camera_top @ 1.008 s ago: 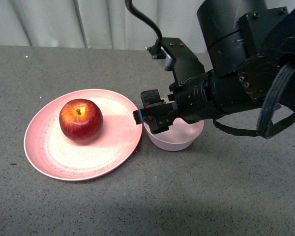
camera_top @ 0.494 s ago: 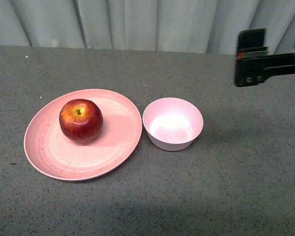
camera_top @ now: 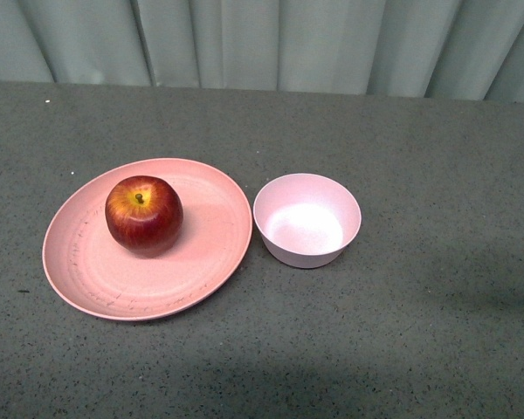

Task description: Move apple from plate to bowl

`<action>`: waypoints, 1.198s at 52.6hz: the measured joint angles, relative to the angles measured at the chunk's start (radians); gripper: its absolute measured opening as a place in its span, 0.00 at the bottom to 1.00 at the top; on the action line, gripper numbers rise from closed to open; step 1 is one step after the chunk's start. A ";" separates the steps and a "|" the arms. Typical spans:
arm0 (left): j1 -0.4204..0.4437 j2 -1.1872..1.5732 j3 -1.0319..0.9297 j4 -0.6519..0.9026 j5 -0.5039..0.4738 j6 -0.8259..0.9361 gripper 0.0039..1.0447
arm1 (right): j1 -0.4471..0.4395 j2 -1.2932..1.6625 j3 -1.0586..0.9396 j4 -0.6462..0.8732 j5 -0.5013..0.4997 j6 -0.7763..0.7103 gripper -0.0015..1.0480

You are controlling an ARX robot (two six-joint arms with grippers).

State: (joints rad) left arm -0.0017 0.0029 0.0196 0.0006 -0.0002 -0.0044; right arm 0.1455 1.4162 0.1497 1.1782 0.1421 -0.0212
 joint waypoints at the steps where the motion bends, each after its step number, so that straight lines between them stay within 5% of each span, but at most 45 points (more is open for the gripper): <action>1: 0.000 0.000 0.000 0.000 0.000 0.000 0.94 | -0.005 -0.012 -0.012 0.026 -0.008 0.001 0.67; 10: 0.000 0.000 0.000 0.000 0.000 0.000 0.94 | -0.039 -0.163 -0.067 -0.026 -0.036 0.006 0.40; 19: 0.000 0.000 0.000 0.000 0.000 0.000 0.94 | -0.118 -0.451 -0.096 -0.280 -0.134 0.010 0.01; 63: 0.000 0.000 0.000 0.000 0.000 0.000 0.94 | -0.143 -0.974 -0.145 -0.737 -0.140 0.011 0.01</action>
State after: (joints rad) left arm -0.0017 0.0032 0.0196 0.0006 -0.0002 -0.0044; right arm 0.0025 0.4423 0.0051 0.4412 0.0017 -0.0101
